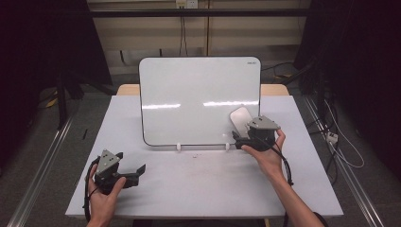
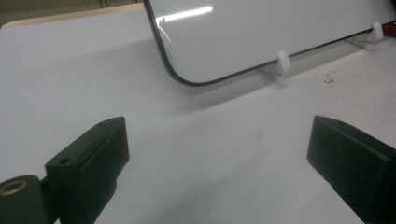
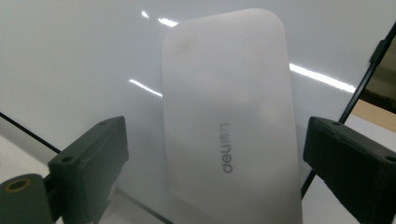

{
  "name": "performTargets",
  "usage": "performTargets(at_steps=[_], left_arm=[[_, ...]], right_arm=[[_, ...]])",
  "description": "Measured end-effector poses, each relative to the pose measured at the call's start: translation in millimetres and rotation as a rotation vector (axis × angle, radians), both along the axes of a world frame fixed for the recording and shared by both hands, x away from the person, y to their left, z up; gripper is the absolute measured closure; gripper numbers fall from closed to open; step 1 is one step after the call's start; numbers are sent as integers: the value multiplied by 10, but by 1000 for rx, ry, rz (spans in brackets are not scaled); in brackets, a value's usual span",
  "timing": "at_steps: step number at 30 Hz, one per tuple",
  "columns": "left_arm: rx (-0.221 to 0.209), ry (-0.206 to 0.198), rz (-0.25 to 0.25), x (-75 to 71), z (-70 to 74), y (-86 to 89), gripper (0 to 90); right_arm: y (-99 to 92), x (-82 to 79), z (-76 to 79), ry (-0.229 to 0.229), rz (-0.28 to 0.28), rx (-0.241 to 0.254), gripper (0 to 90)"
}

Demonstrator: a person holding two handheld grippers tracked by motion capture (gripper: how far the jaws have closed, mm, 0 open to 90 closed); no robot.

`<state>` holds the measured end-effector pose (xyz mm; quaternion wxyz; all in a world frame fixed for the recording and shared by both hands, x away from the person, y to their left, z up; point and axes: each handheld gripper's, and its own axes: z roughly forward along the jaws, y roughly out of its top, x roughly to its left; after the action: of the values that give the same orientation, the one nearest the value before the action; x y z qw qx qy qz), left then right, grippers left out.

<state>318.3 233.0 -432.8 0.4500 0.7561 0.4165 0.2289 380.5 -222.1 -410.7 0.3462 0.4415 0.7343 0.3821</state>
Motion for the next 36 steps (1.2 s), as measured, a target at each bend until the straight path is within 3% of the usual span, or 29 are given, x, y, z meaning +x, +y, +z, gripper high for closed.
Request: performTargets(at_steps=[8, 15, 19, 25, 36], left_arm=[[-13, -5, 8, 1, 9, 46, 55], [-16, -2, 4, 8, 12, 51, 50], [-34, -7, 8, 5, 24, 63, 46], [-43, -7, 11, 5, 24, 69, 44], [-19, -9, 15, 4, 23, 61, 52]], right_arm=[[-26, -39, 36, 15, 7, 52, 57], [-59, -97, 32, 30, -19, 69, 69], [-92, -138, 24, 22, -30, 94, 70], [-113, -225, 20, -5, -34, 90, 82], [-265, -418, -51, -20, -61, 119, 85]])
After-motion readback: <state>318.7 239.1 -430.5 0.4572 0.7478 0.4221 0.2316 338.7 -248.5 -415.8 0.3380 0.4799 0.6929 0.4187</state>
